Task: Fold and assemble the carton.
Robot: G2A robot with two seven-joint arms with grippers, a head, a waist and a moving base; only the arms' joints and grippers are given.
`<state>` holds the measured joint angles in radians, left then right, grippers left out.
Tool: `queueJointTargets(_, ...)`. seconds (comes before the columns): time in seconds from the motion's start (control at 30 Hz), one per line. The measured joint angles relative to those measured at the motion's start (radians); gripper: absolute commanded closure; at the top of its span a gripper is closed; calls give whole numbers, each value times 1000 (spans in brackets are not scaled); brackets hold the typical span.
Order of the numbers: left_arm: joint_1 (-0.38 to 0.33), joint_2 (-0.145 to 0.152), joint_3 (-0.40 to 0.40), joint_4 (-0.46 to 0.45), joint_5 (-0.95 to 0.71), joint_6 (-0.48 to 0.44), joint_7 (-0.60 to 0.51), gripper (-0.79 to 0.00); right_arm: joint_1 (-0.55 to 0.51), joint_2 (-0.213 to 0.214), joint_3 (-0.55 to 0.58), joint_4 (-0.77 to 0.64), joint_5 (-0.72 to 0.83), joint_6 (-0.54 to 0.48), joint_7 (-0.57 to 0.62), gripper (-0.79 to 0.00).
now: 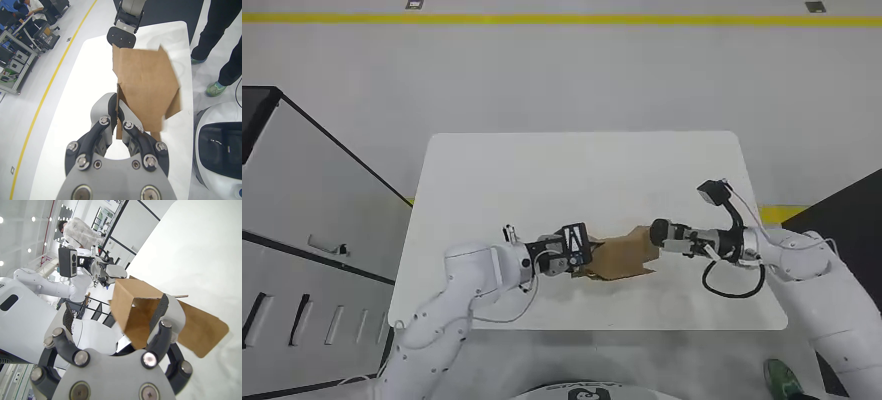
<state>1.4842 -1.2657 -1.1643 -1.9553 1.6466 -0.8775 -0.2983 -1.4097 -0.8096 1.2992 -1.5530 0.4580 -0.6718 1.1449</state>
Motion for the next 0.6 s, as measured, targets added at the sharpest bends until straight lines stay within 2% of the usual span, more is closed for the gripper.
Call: queueJointTargets(0.6,-24,21,-5,5,-45,16,-21,0,-13,10,13,42,94,47,50,-785)
